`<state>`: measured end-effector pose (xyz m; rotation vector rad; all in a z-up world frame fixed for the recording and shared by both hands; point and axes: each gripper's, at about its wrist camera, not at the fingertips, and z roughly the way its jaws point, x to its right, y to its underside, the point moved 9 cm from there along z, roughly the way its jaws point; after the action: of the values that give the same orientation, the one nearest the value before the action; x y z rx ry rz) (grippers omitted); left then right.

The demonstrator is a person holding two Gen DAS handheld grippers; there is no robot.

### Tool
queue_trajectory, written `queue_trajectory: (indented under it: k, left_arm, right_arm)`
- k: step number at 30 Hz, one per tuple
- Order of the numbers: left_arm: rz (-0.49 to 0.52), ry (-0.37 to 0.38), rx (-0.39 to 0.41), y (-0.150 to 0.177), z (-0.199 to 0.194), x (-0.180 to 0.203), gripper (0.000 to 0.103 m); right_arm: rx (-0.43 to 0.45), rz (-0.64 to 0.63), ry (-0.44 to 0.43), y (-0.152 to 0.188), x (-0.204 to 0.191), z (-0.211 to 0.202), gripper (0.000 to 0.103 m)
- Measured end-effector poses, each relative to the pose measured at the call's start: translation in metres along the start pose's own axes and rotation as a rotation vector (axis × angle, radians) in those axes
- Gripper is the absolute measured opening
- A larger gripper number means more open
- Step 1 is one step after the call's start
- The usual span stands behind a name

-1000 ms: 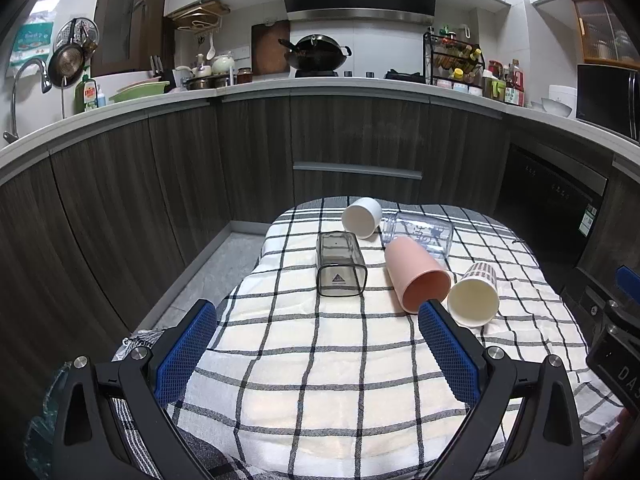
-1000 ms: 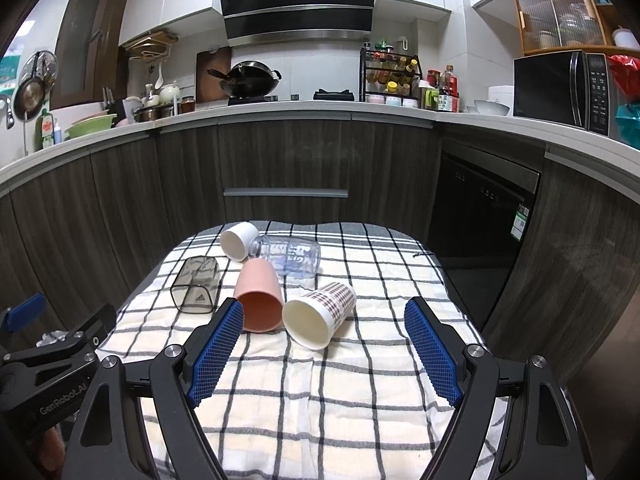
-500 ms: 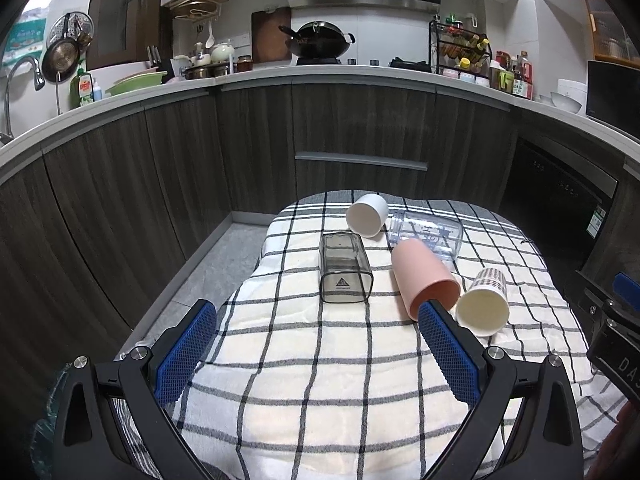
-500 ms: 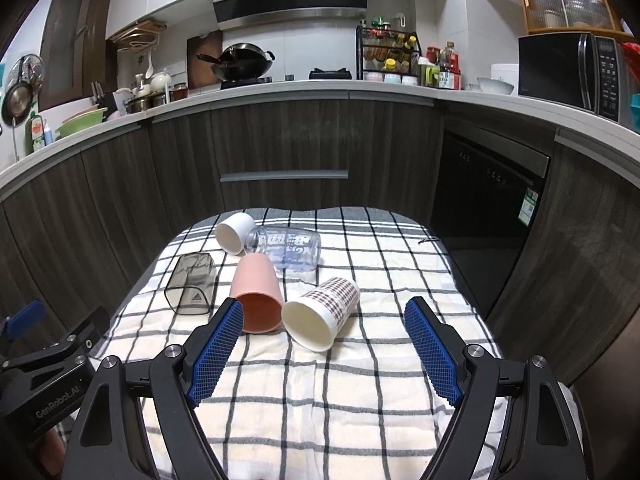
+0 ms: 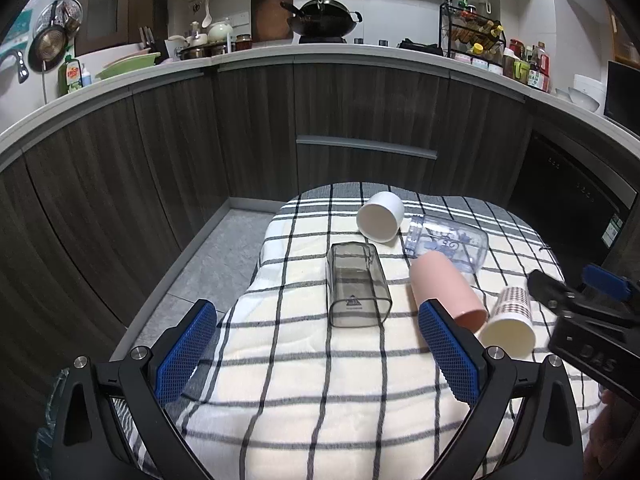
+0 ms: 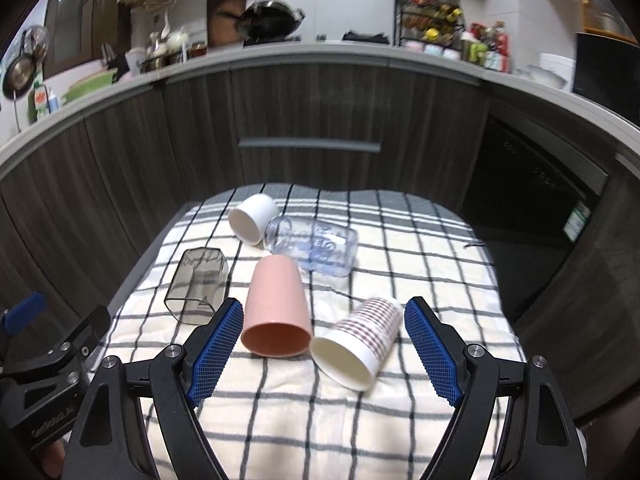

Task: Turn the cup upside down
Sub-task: 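Move the right gripper to the pink cup and close on it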

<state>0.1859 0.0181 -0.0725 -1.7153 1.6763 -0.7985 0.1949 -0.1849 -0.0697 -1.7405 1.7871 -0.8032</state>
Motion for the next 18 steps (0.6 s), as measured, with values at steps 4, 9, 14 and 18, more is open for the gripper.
queue_trajectory:
  k: [4,9,14,18]
  left_arm:
    - [-0.008,0.012,-0.035,-0.003,0.018,-0.005,0.103]
    - [-0.027,-0.003,-0.085,-0.004,0.041,-0.013,0.103]
    - [-0.05,-0.016,-0.127,0.0,0.061,-0.021,0.103]
    - [-0.068,-0.025,-0.162,0.003,0.074,-0.027,0.103]
  right_arm:
    - [-0.067,-0.025,-0.013,-0.005,-0.01,0.029,0.083]
    - [-0.169,-0.056,-0.024,-0.006,-0.022,0.067,0.083]
    - [-0.256,-0.071,-0.033,-0.002,-0.03,0.099,0.083]
    - [-0.335,-0.086,-0.037,0.003,-0.035,0.125,0.083]
